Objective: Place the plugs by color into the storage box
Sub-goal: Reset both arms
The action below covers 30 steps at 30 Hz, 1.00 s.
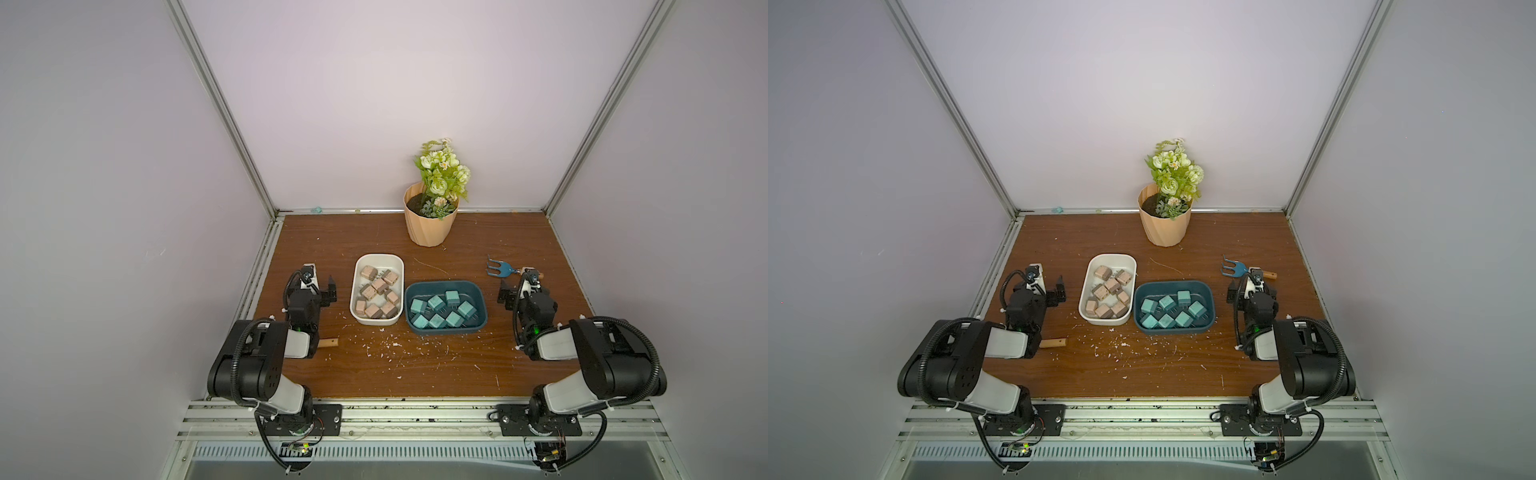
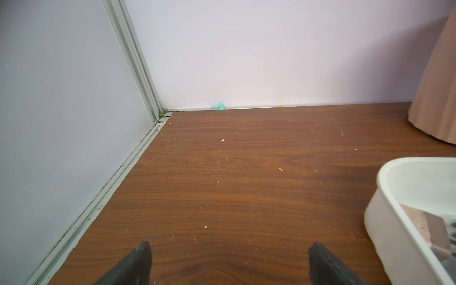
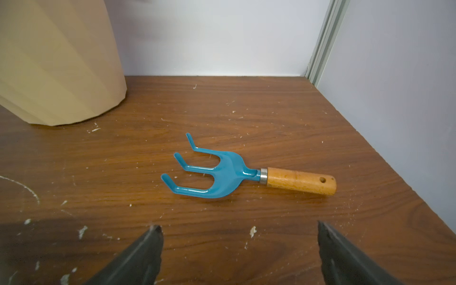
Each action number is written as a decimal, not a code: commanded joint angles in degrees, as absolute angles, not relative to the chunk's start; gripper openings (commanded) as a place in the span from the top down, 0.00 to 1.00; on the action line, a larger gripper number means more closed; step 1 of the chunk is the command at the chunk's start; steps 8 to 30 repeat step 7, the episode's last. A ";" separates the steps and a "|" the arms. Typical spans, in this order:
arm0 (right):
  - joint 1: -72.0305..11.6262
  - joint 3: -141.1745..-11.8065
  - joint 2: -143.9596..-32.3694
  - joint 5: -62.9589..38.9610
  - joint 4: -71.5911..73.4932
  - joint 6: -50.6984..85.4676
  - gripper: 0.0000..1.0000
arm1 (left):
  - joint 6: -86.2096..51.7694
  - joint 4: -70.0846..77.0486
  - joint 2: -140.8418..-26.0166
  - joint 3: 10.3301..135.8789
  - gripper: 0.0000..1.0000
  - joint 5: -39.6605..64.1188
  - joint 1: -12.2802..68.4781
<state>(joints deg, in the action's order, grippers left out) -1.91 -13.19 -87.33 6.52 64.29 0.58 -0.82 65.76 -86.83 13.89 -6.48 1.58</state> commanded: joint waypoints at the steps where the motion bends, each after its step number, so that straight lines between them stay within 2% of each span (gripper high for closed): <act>1: -2.29 -14.14 -86.55 5.32 69.15 -0.52 0.00 | -0.27 66.65 -86.48 14.15 0.00 -6.58 1.69; 30: -2.31 -14.24 -86.14 5.36 68.24 -0.44 0.00 | -0.18 66.12 -86.92 14.62 0.00 -6.50 1.69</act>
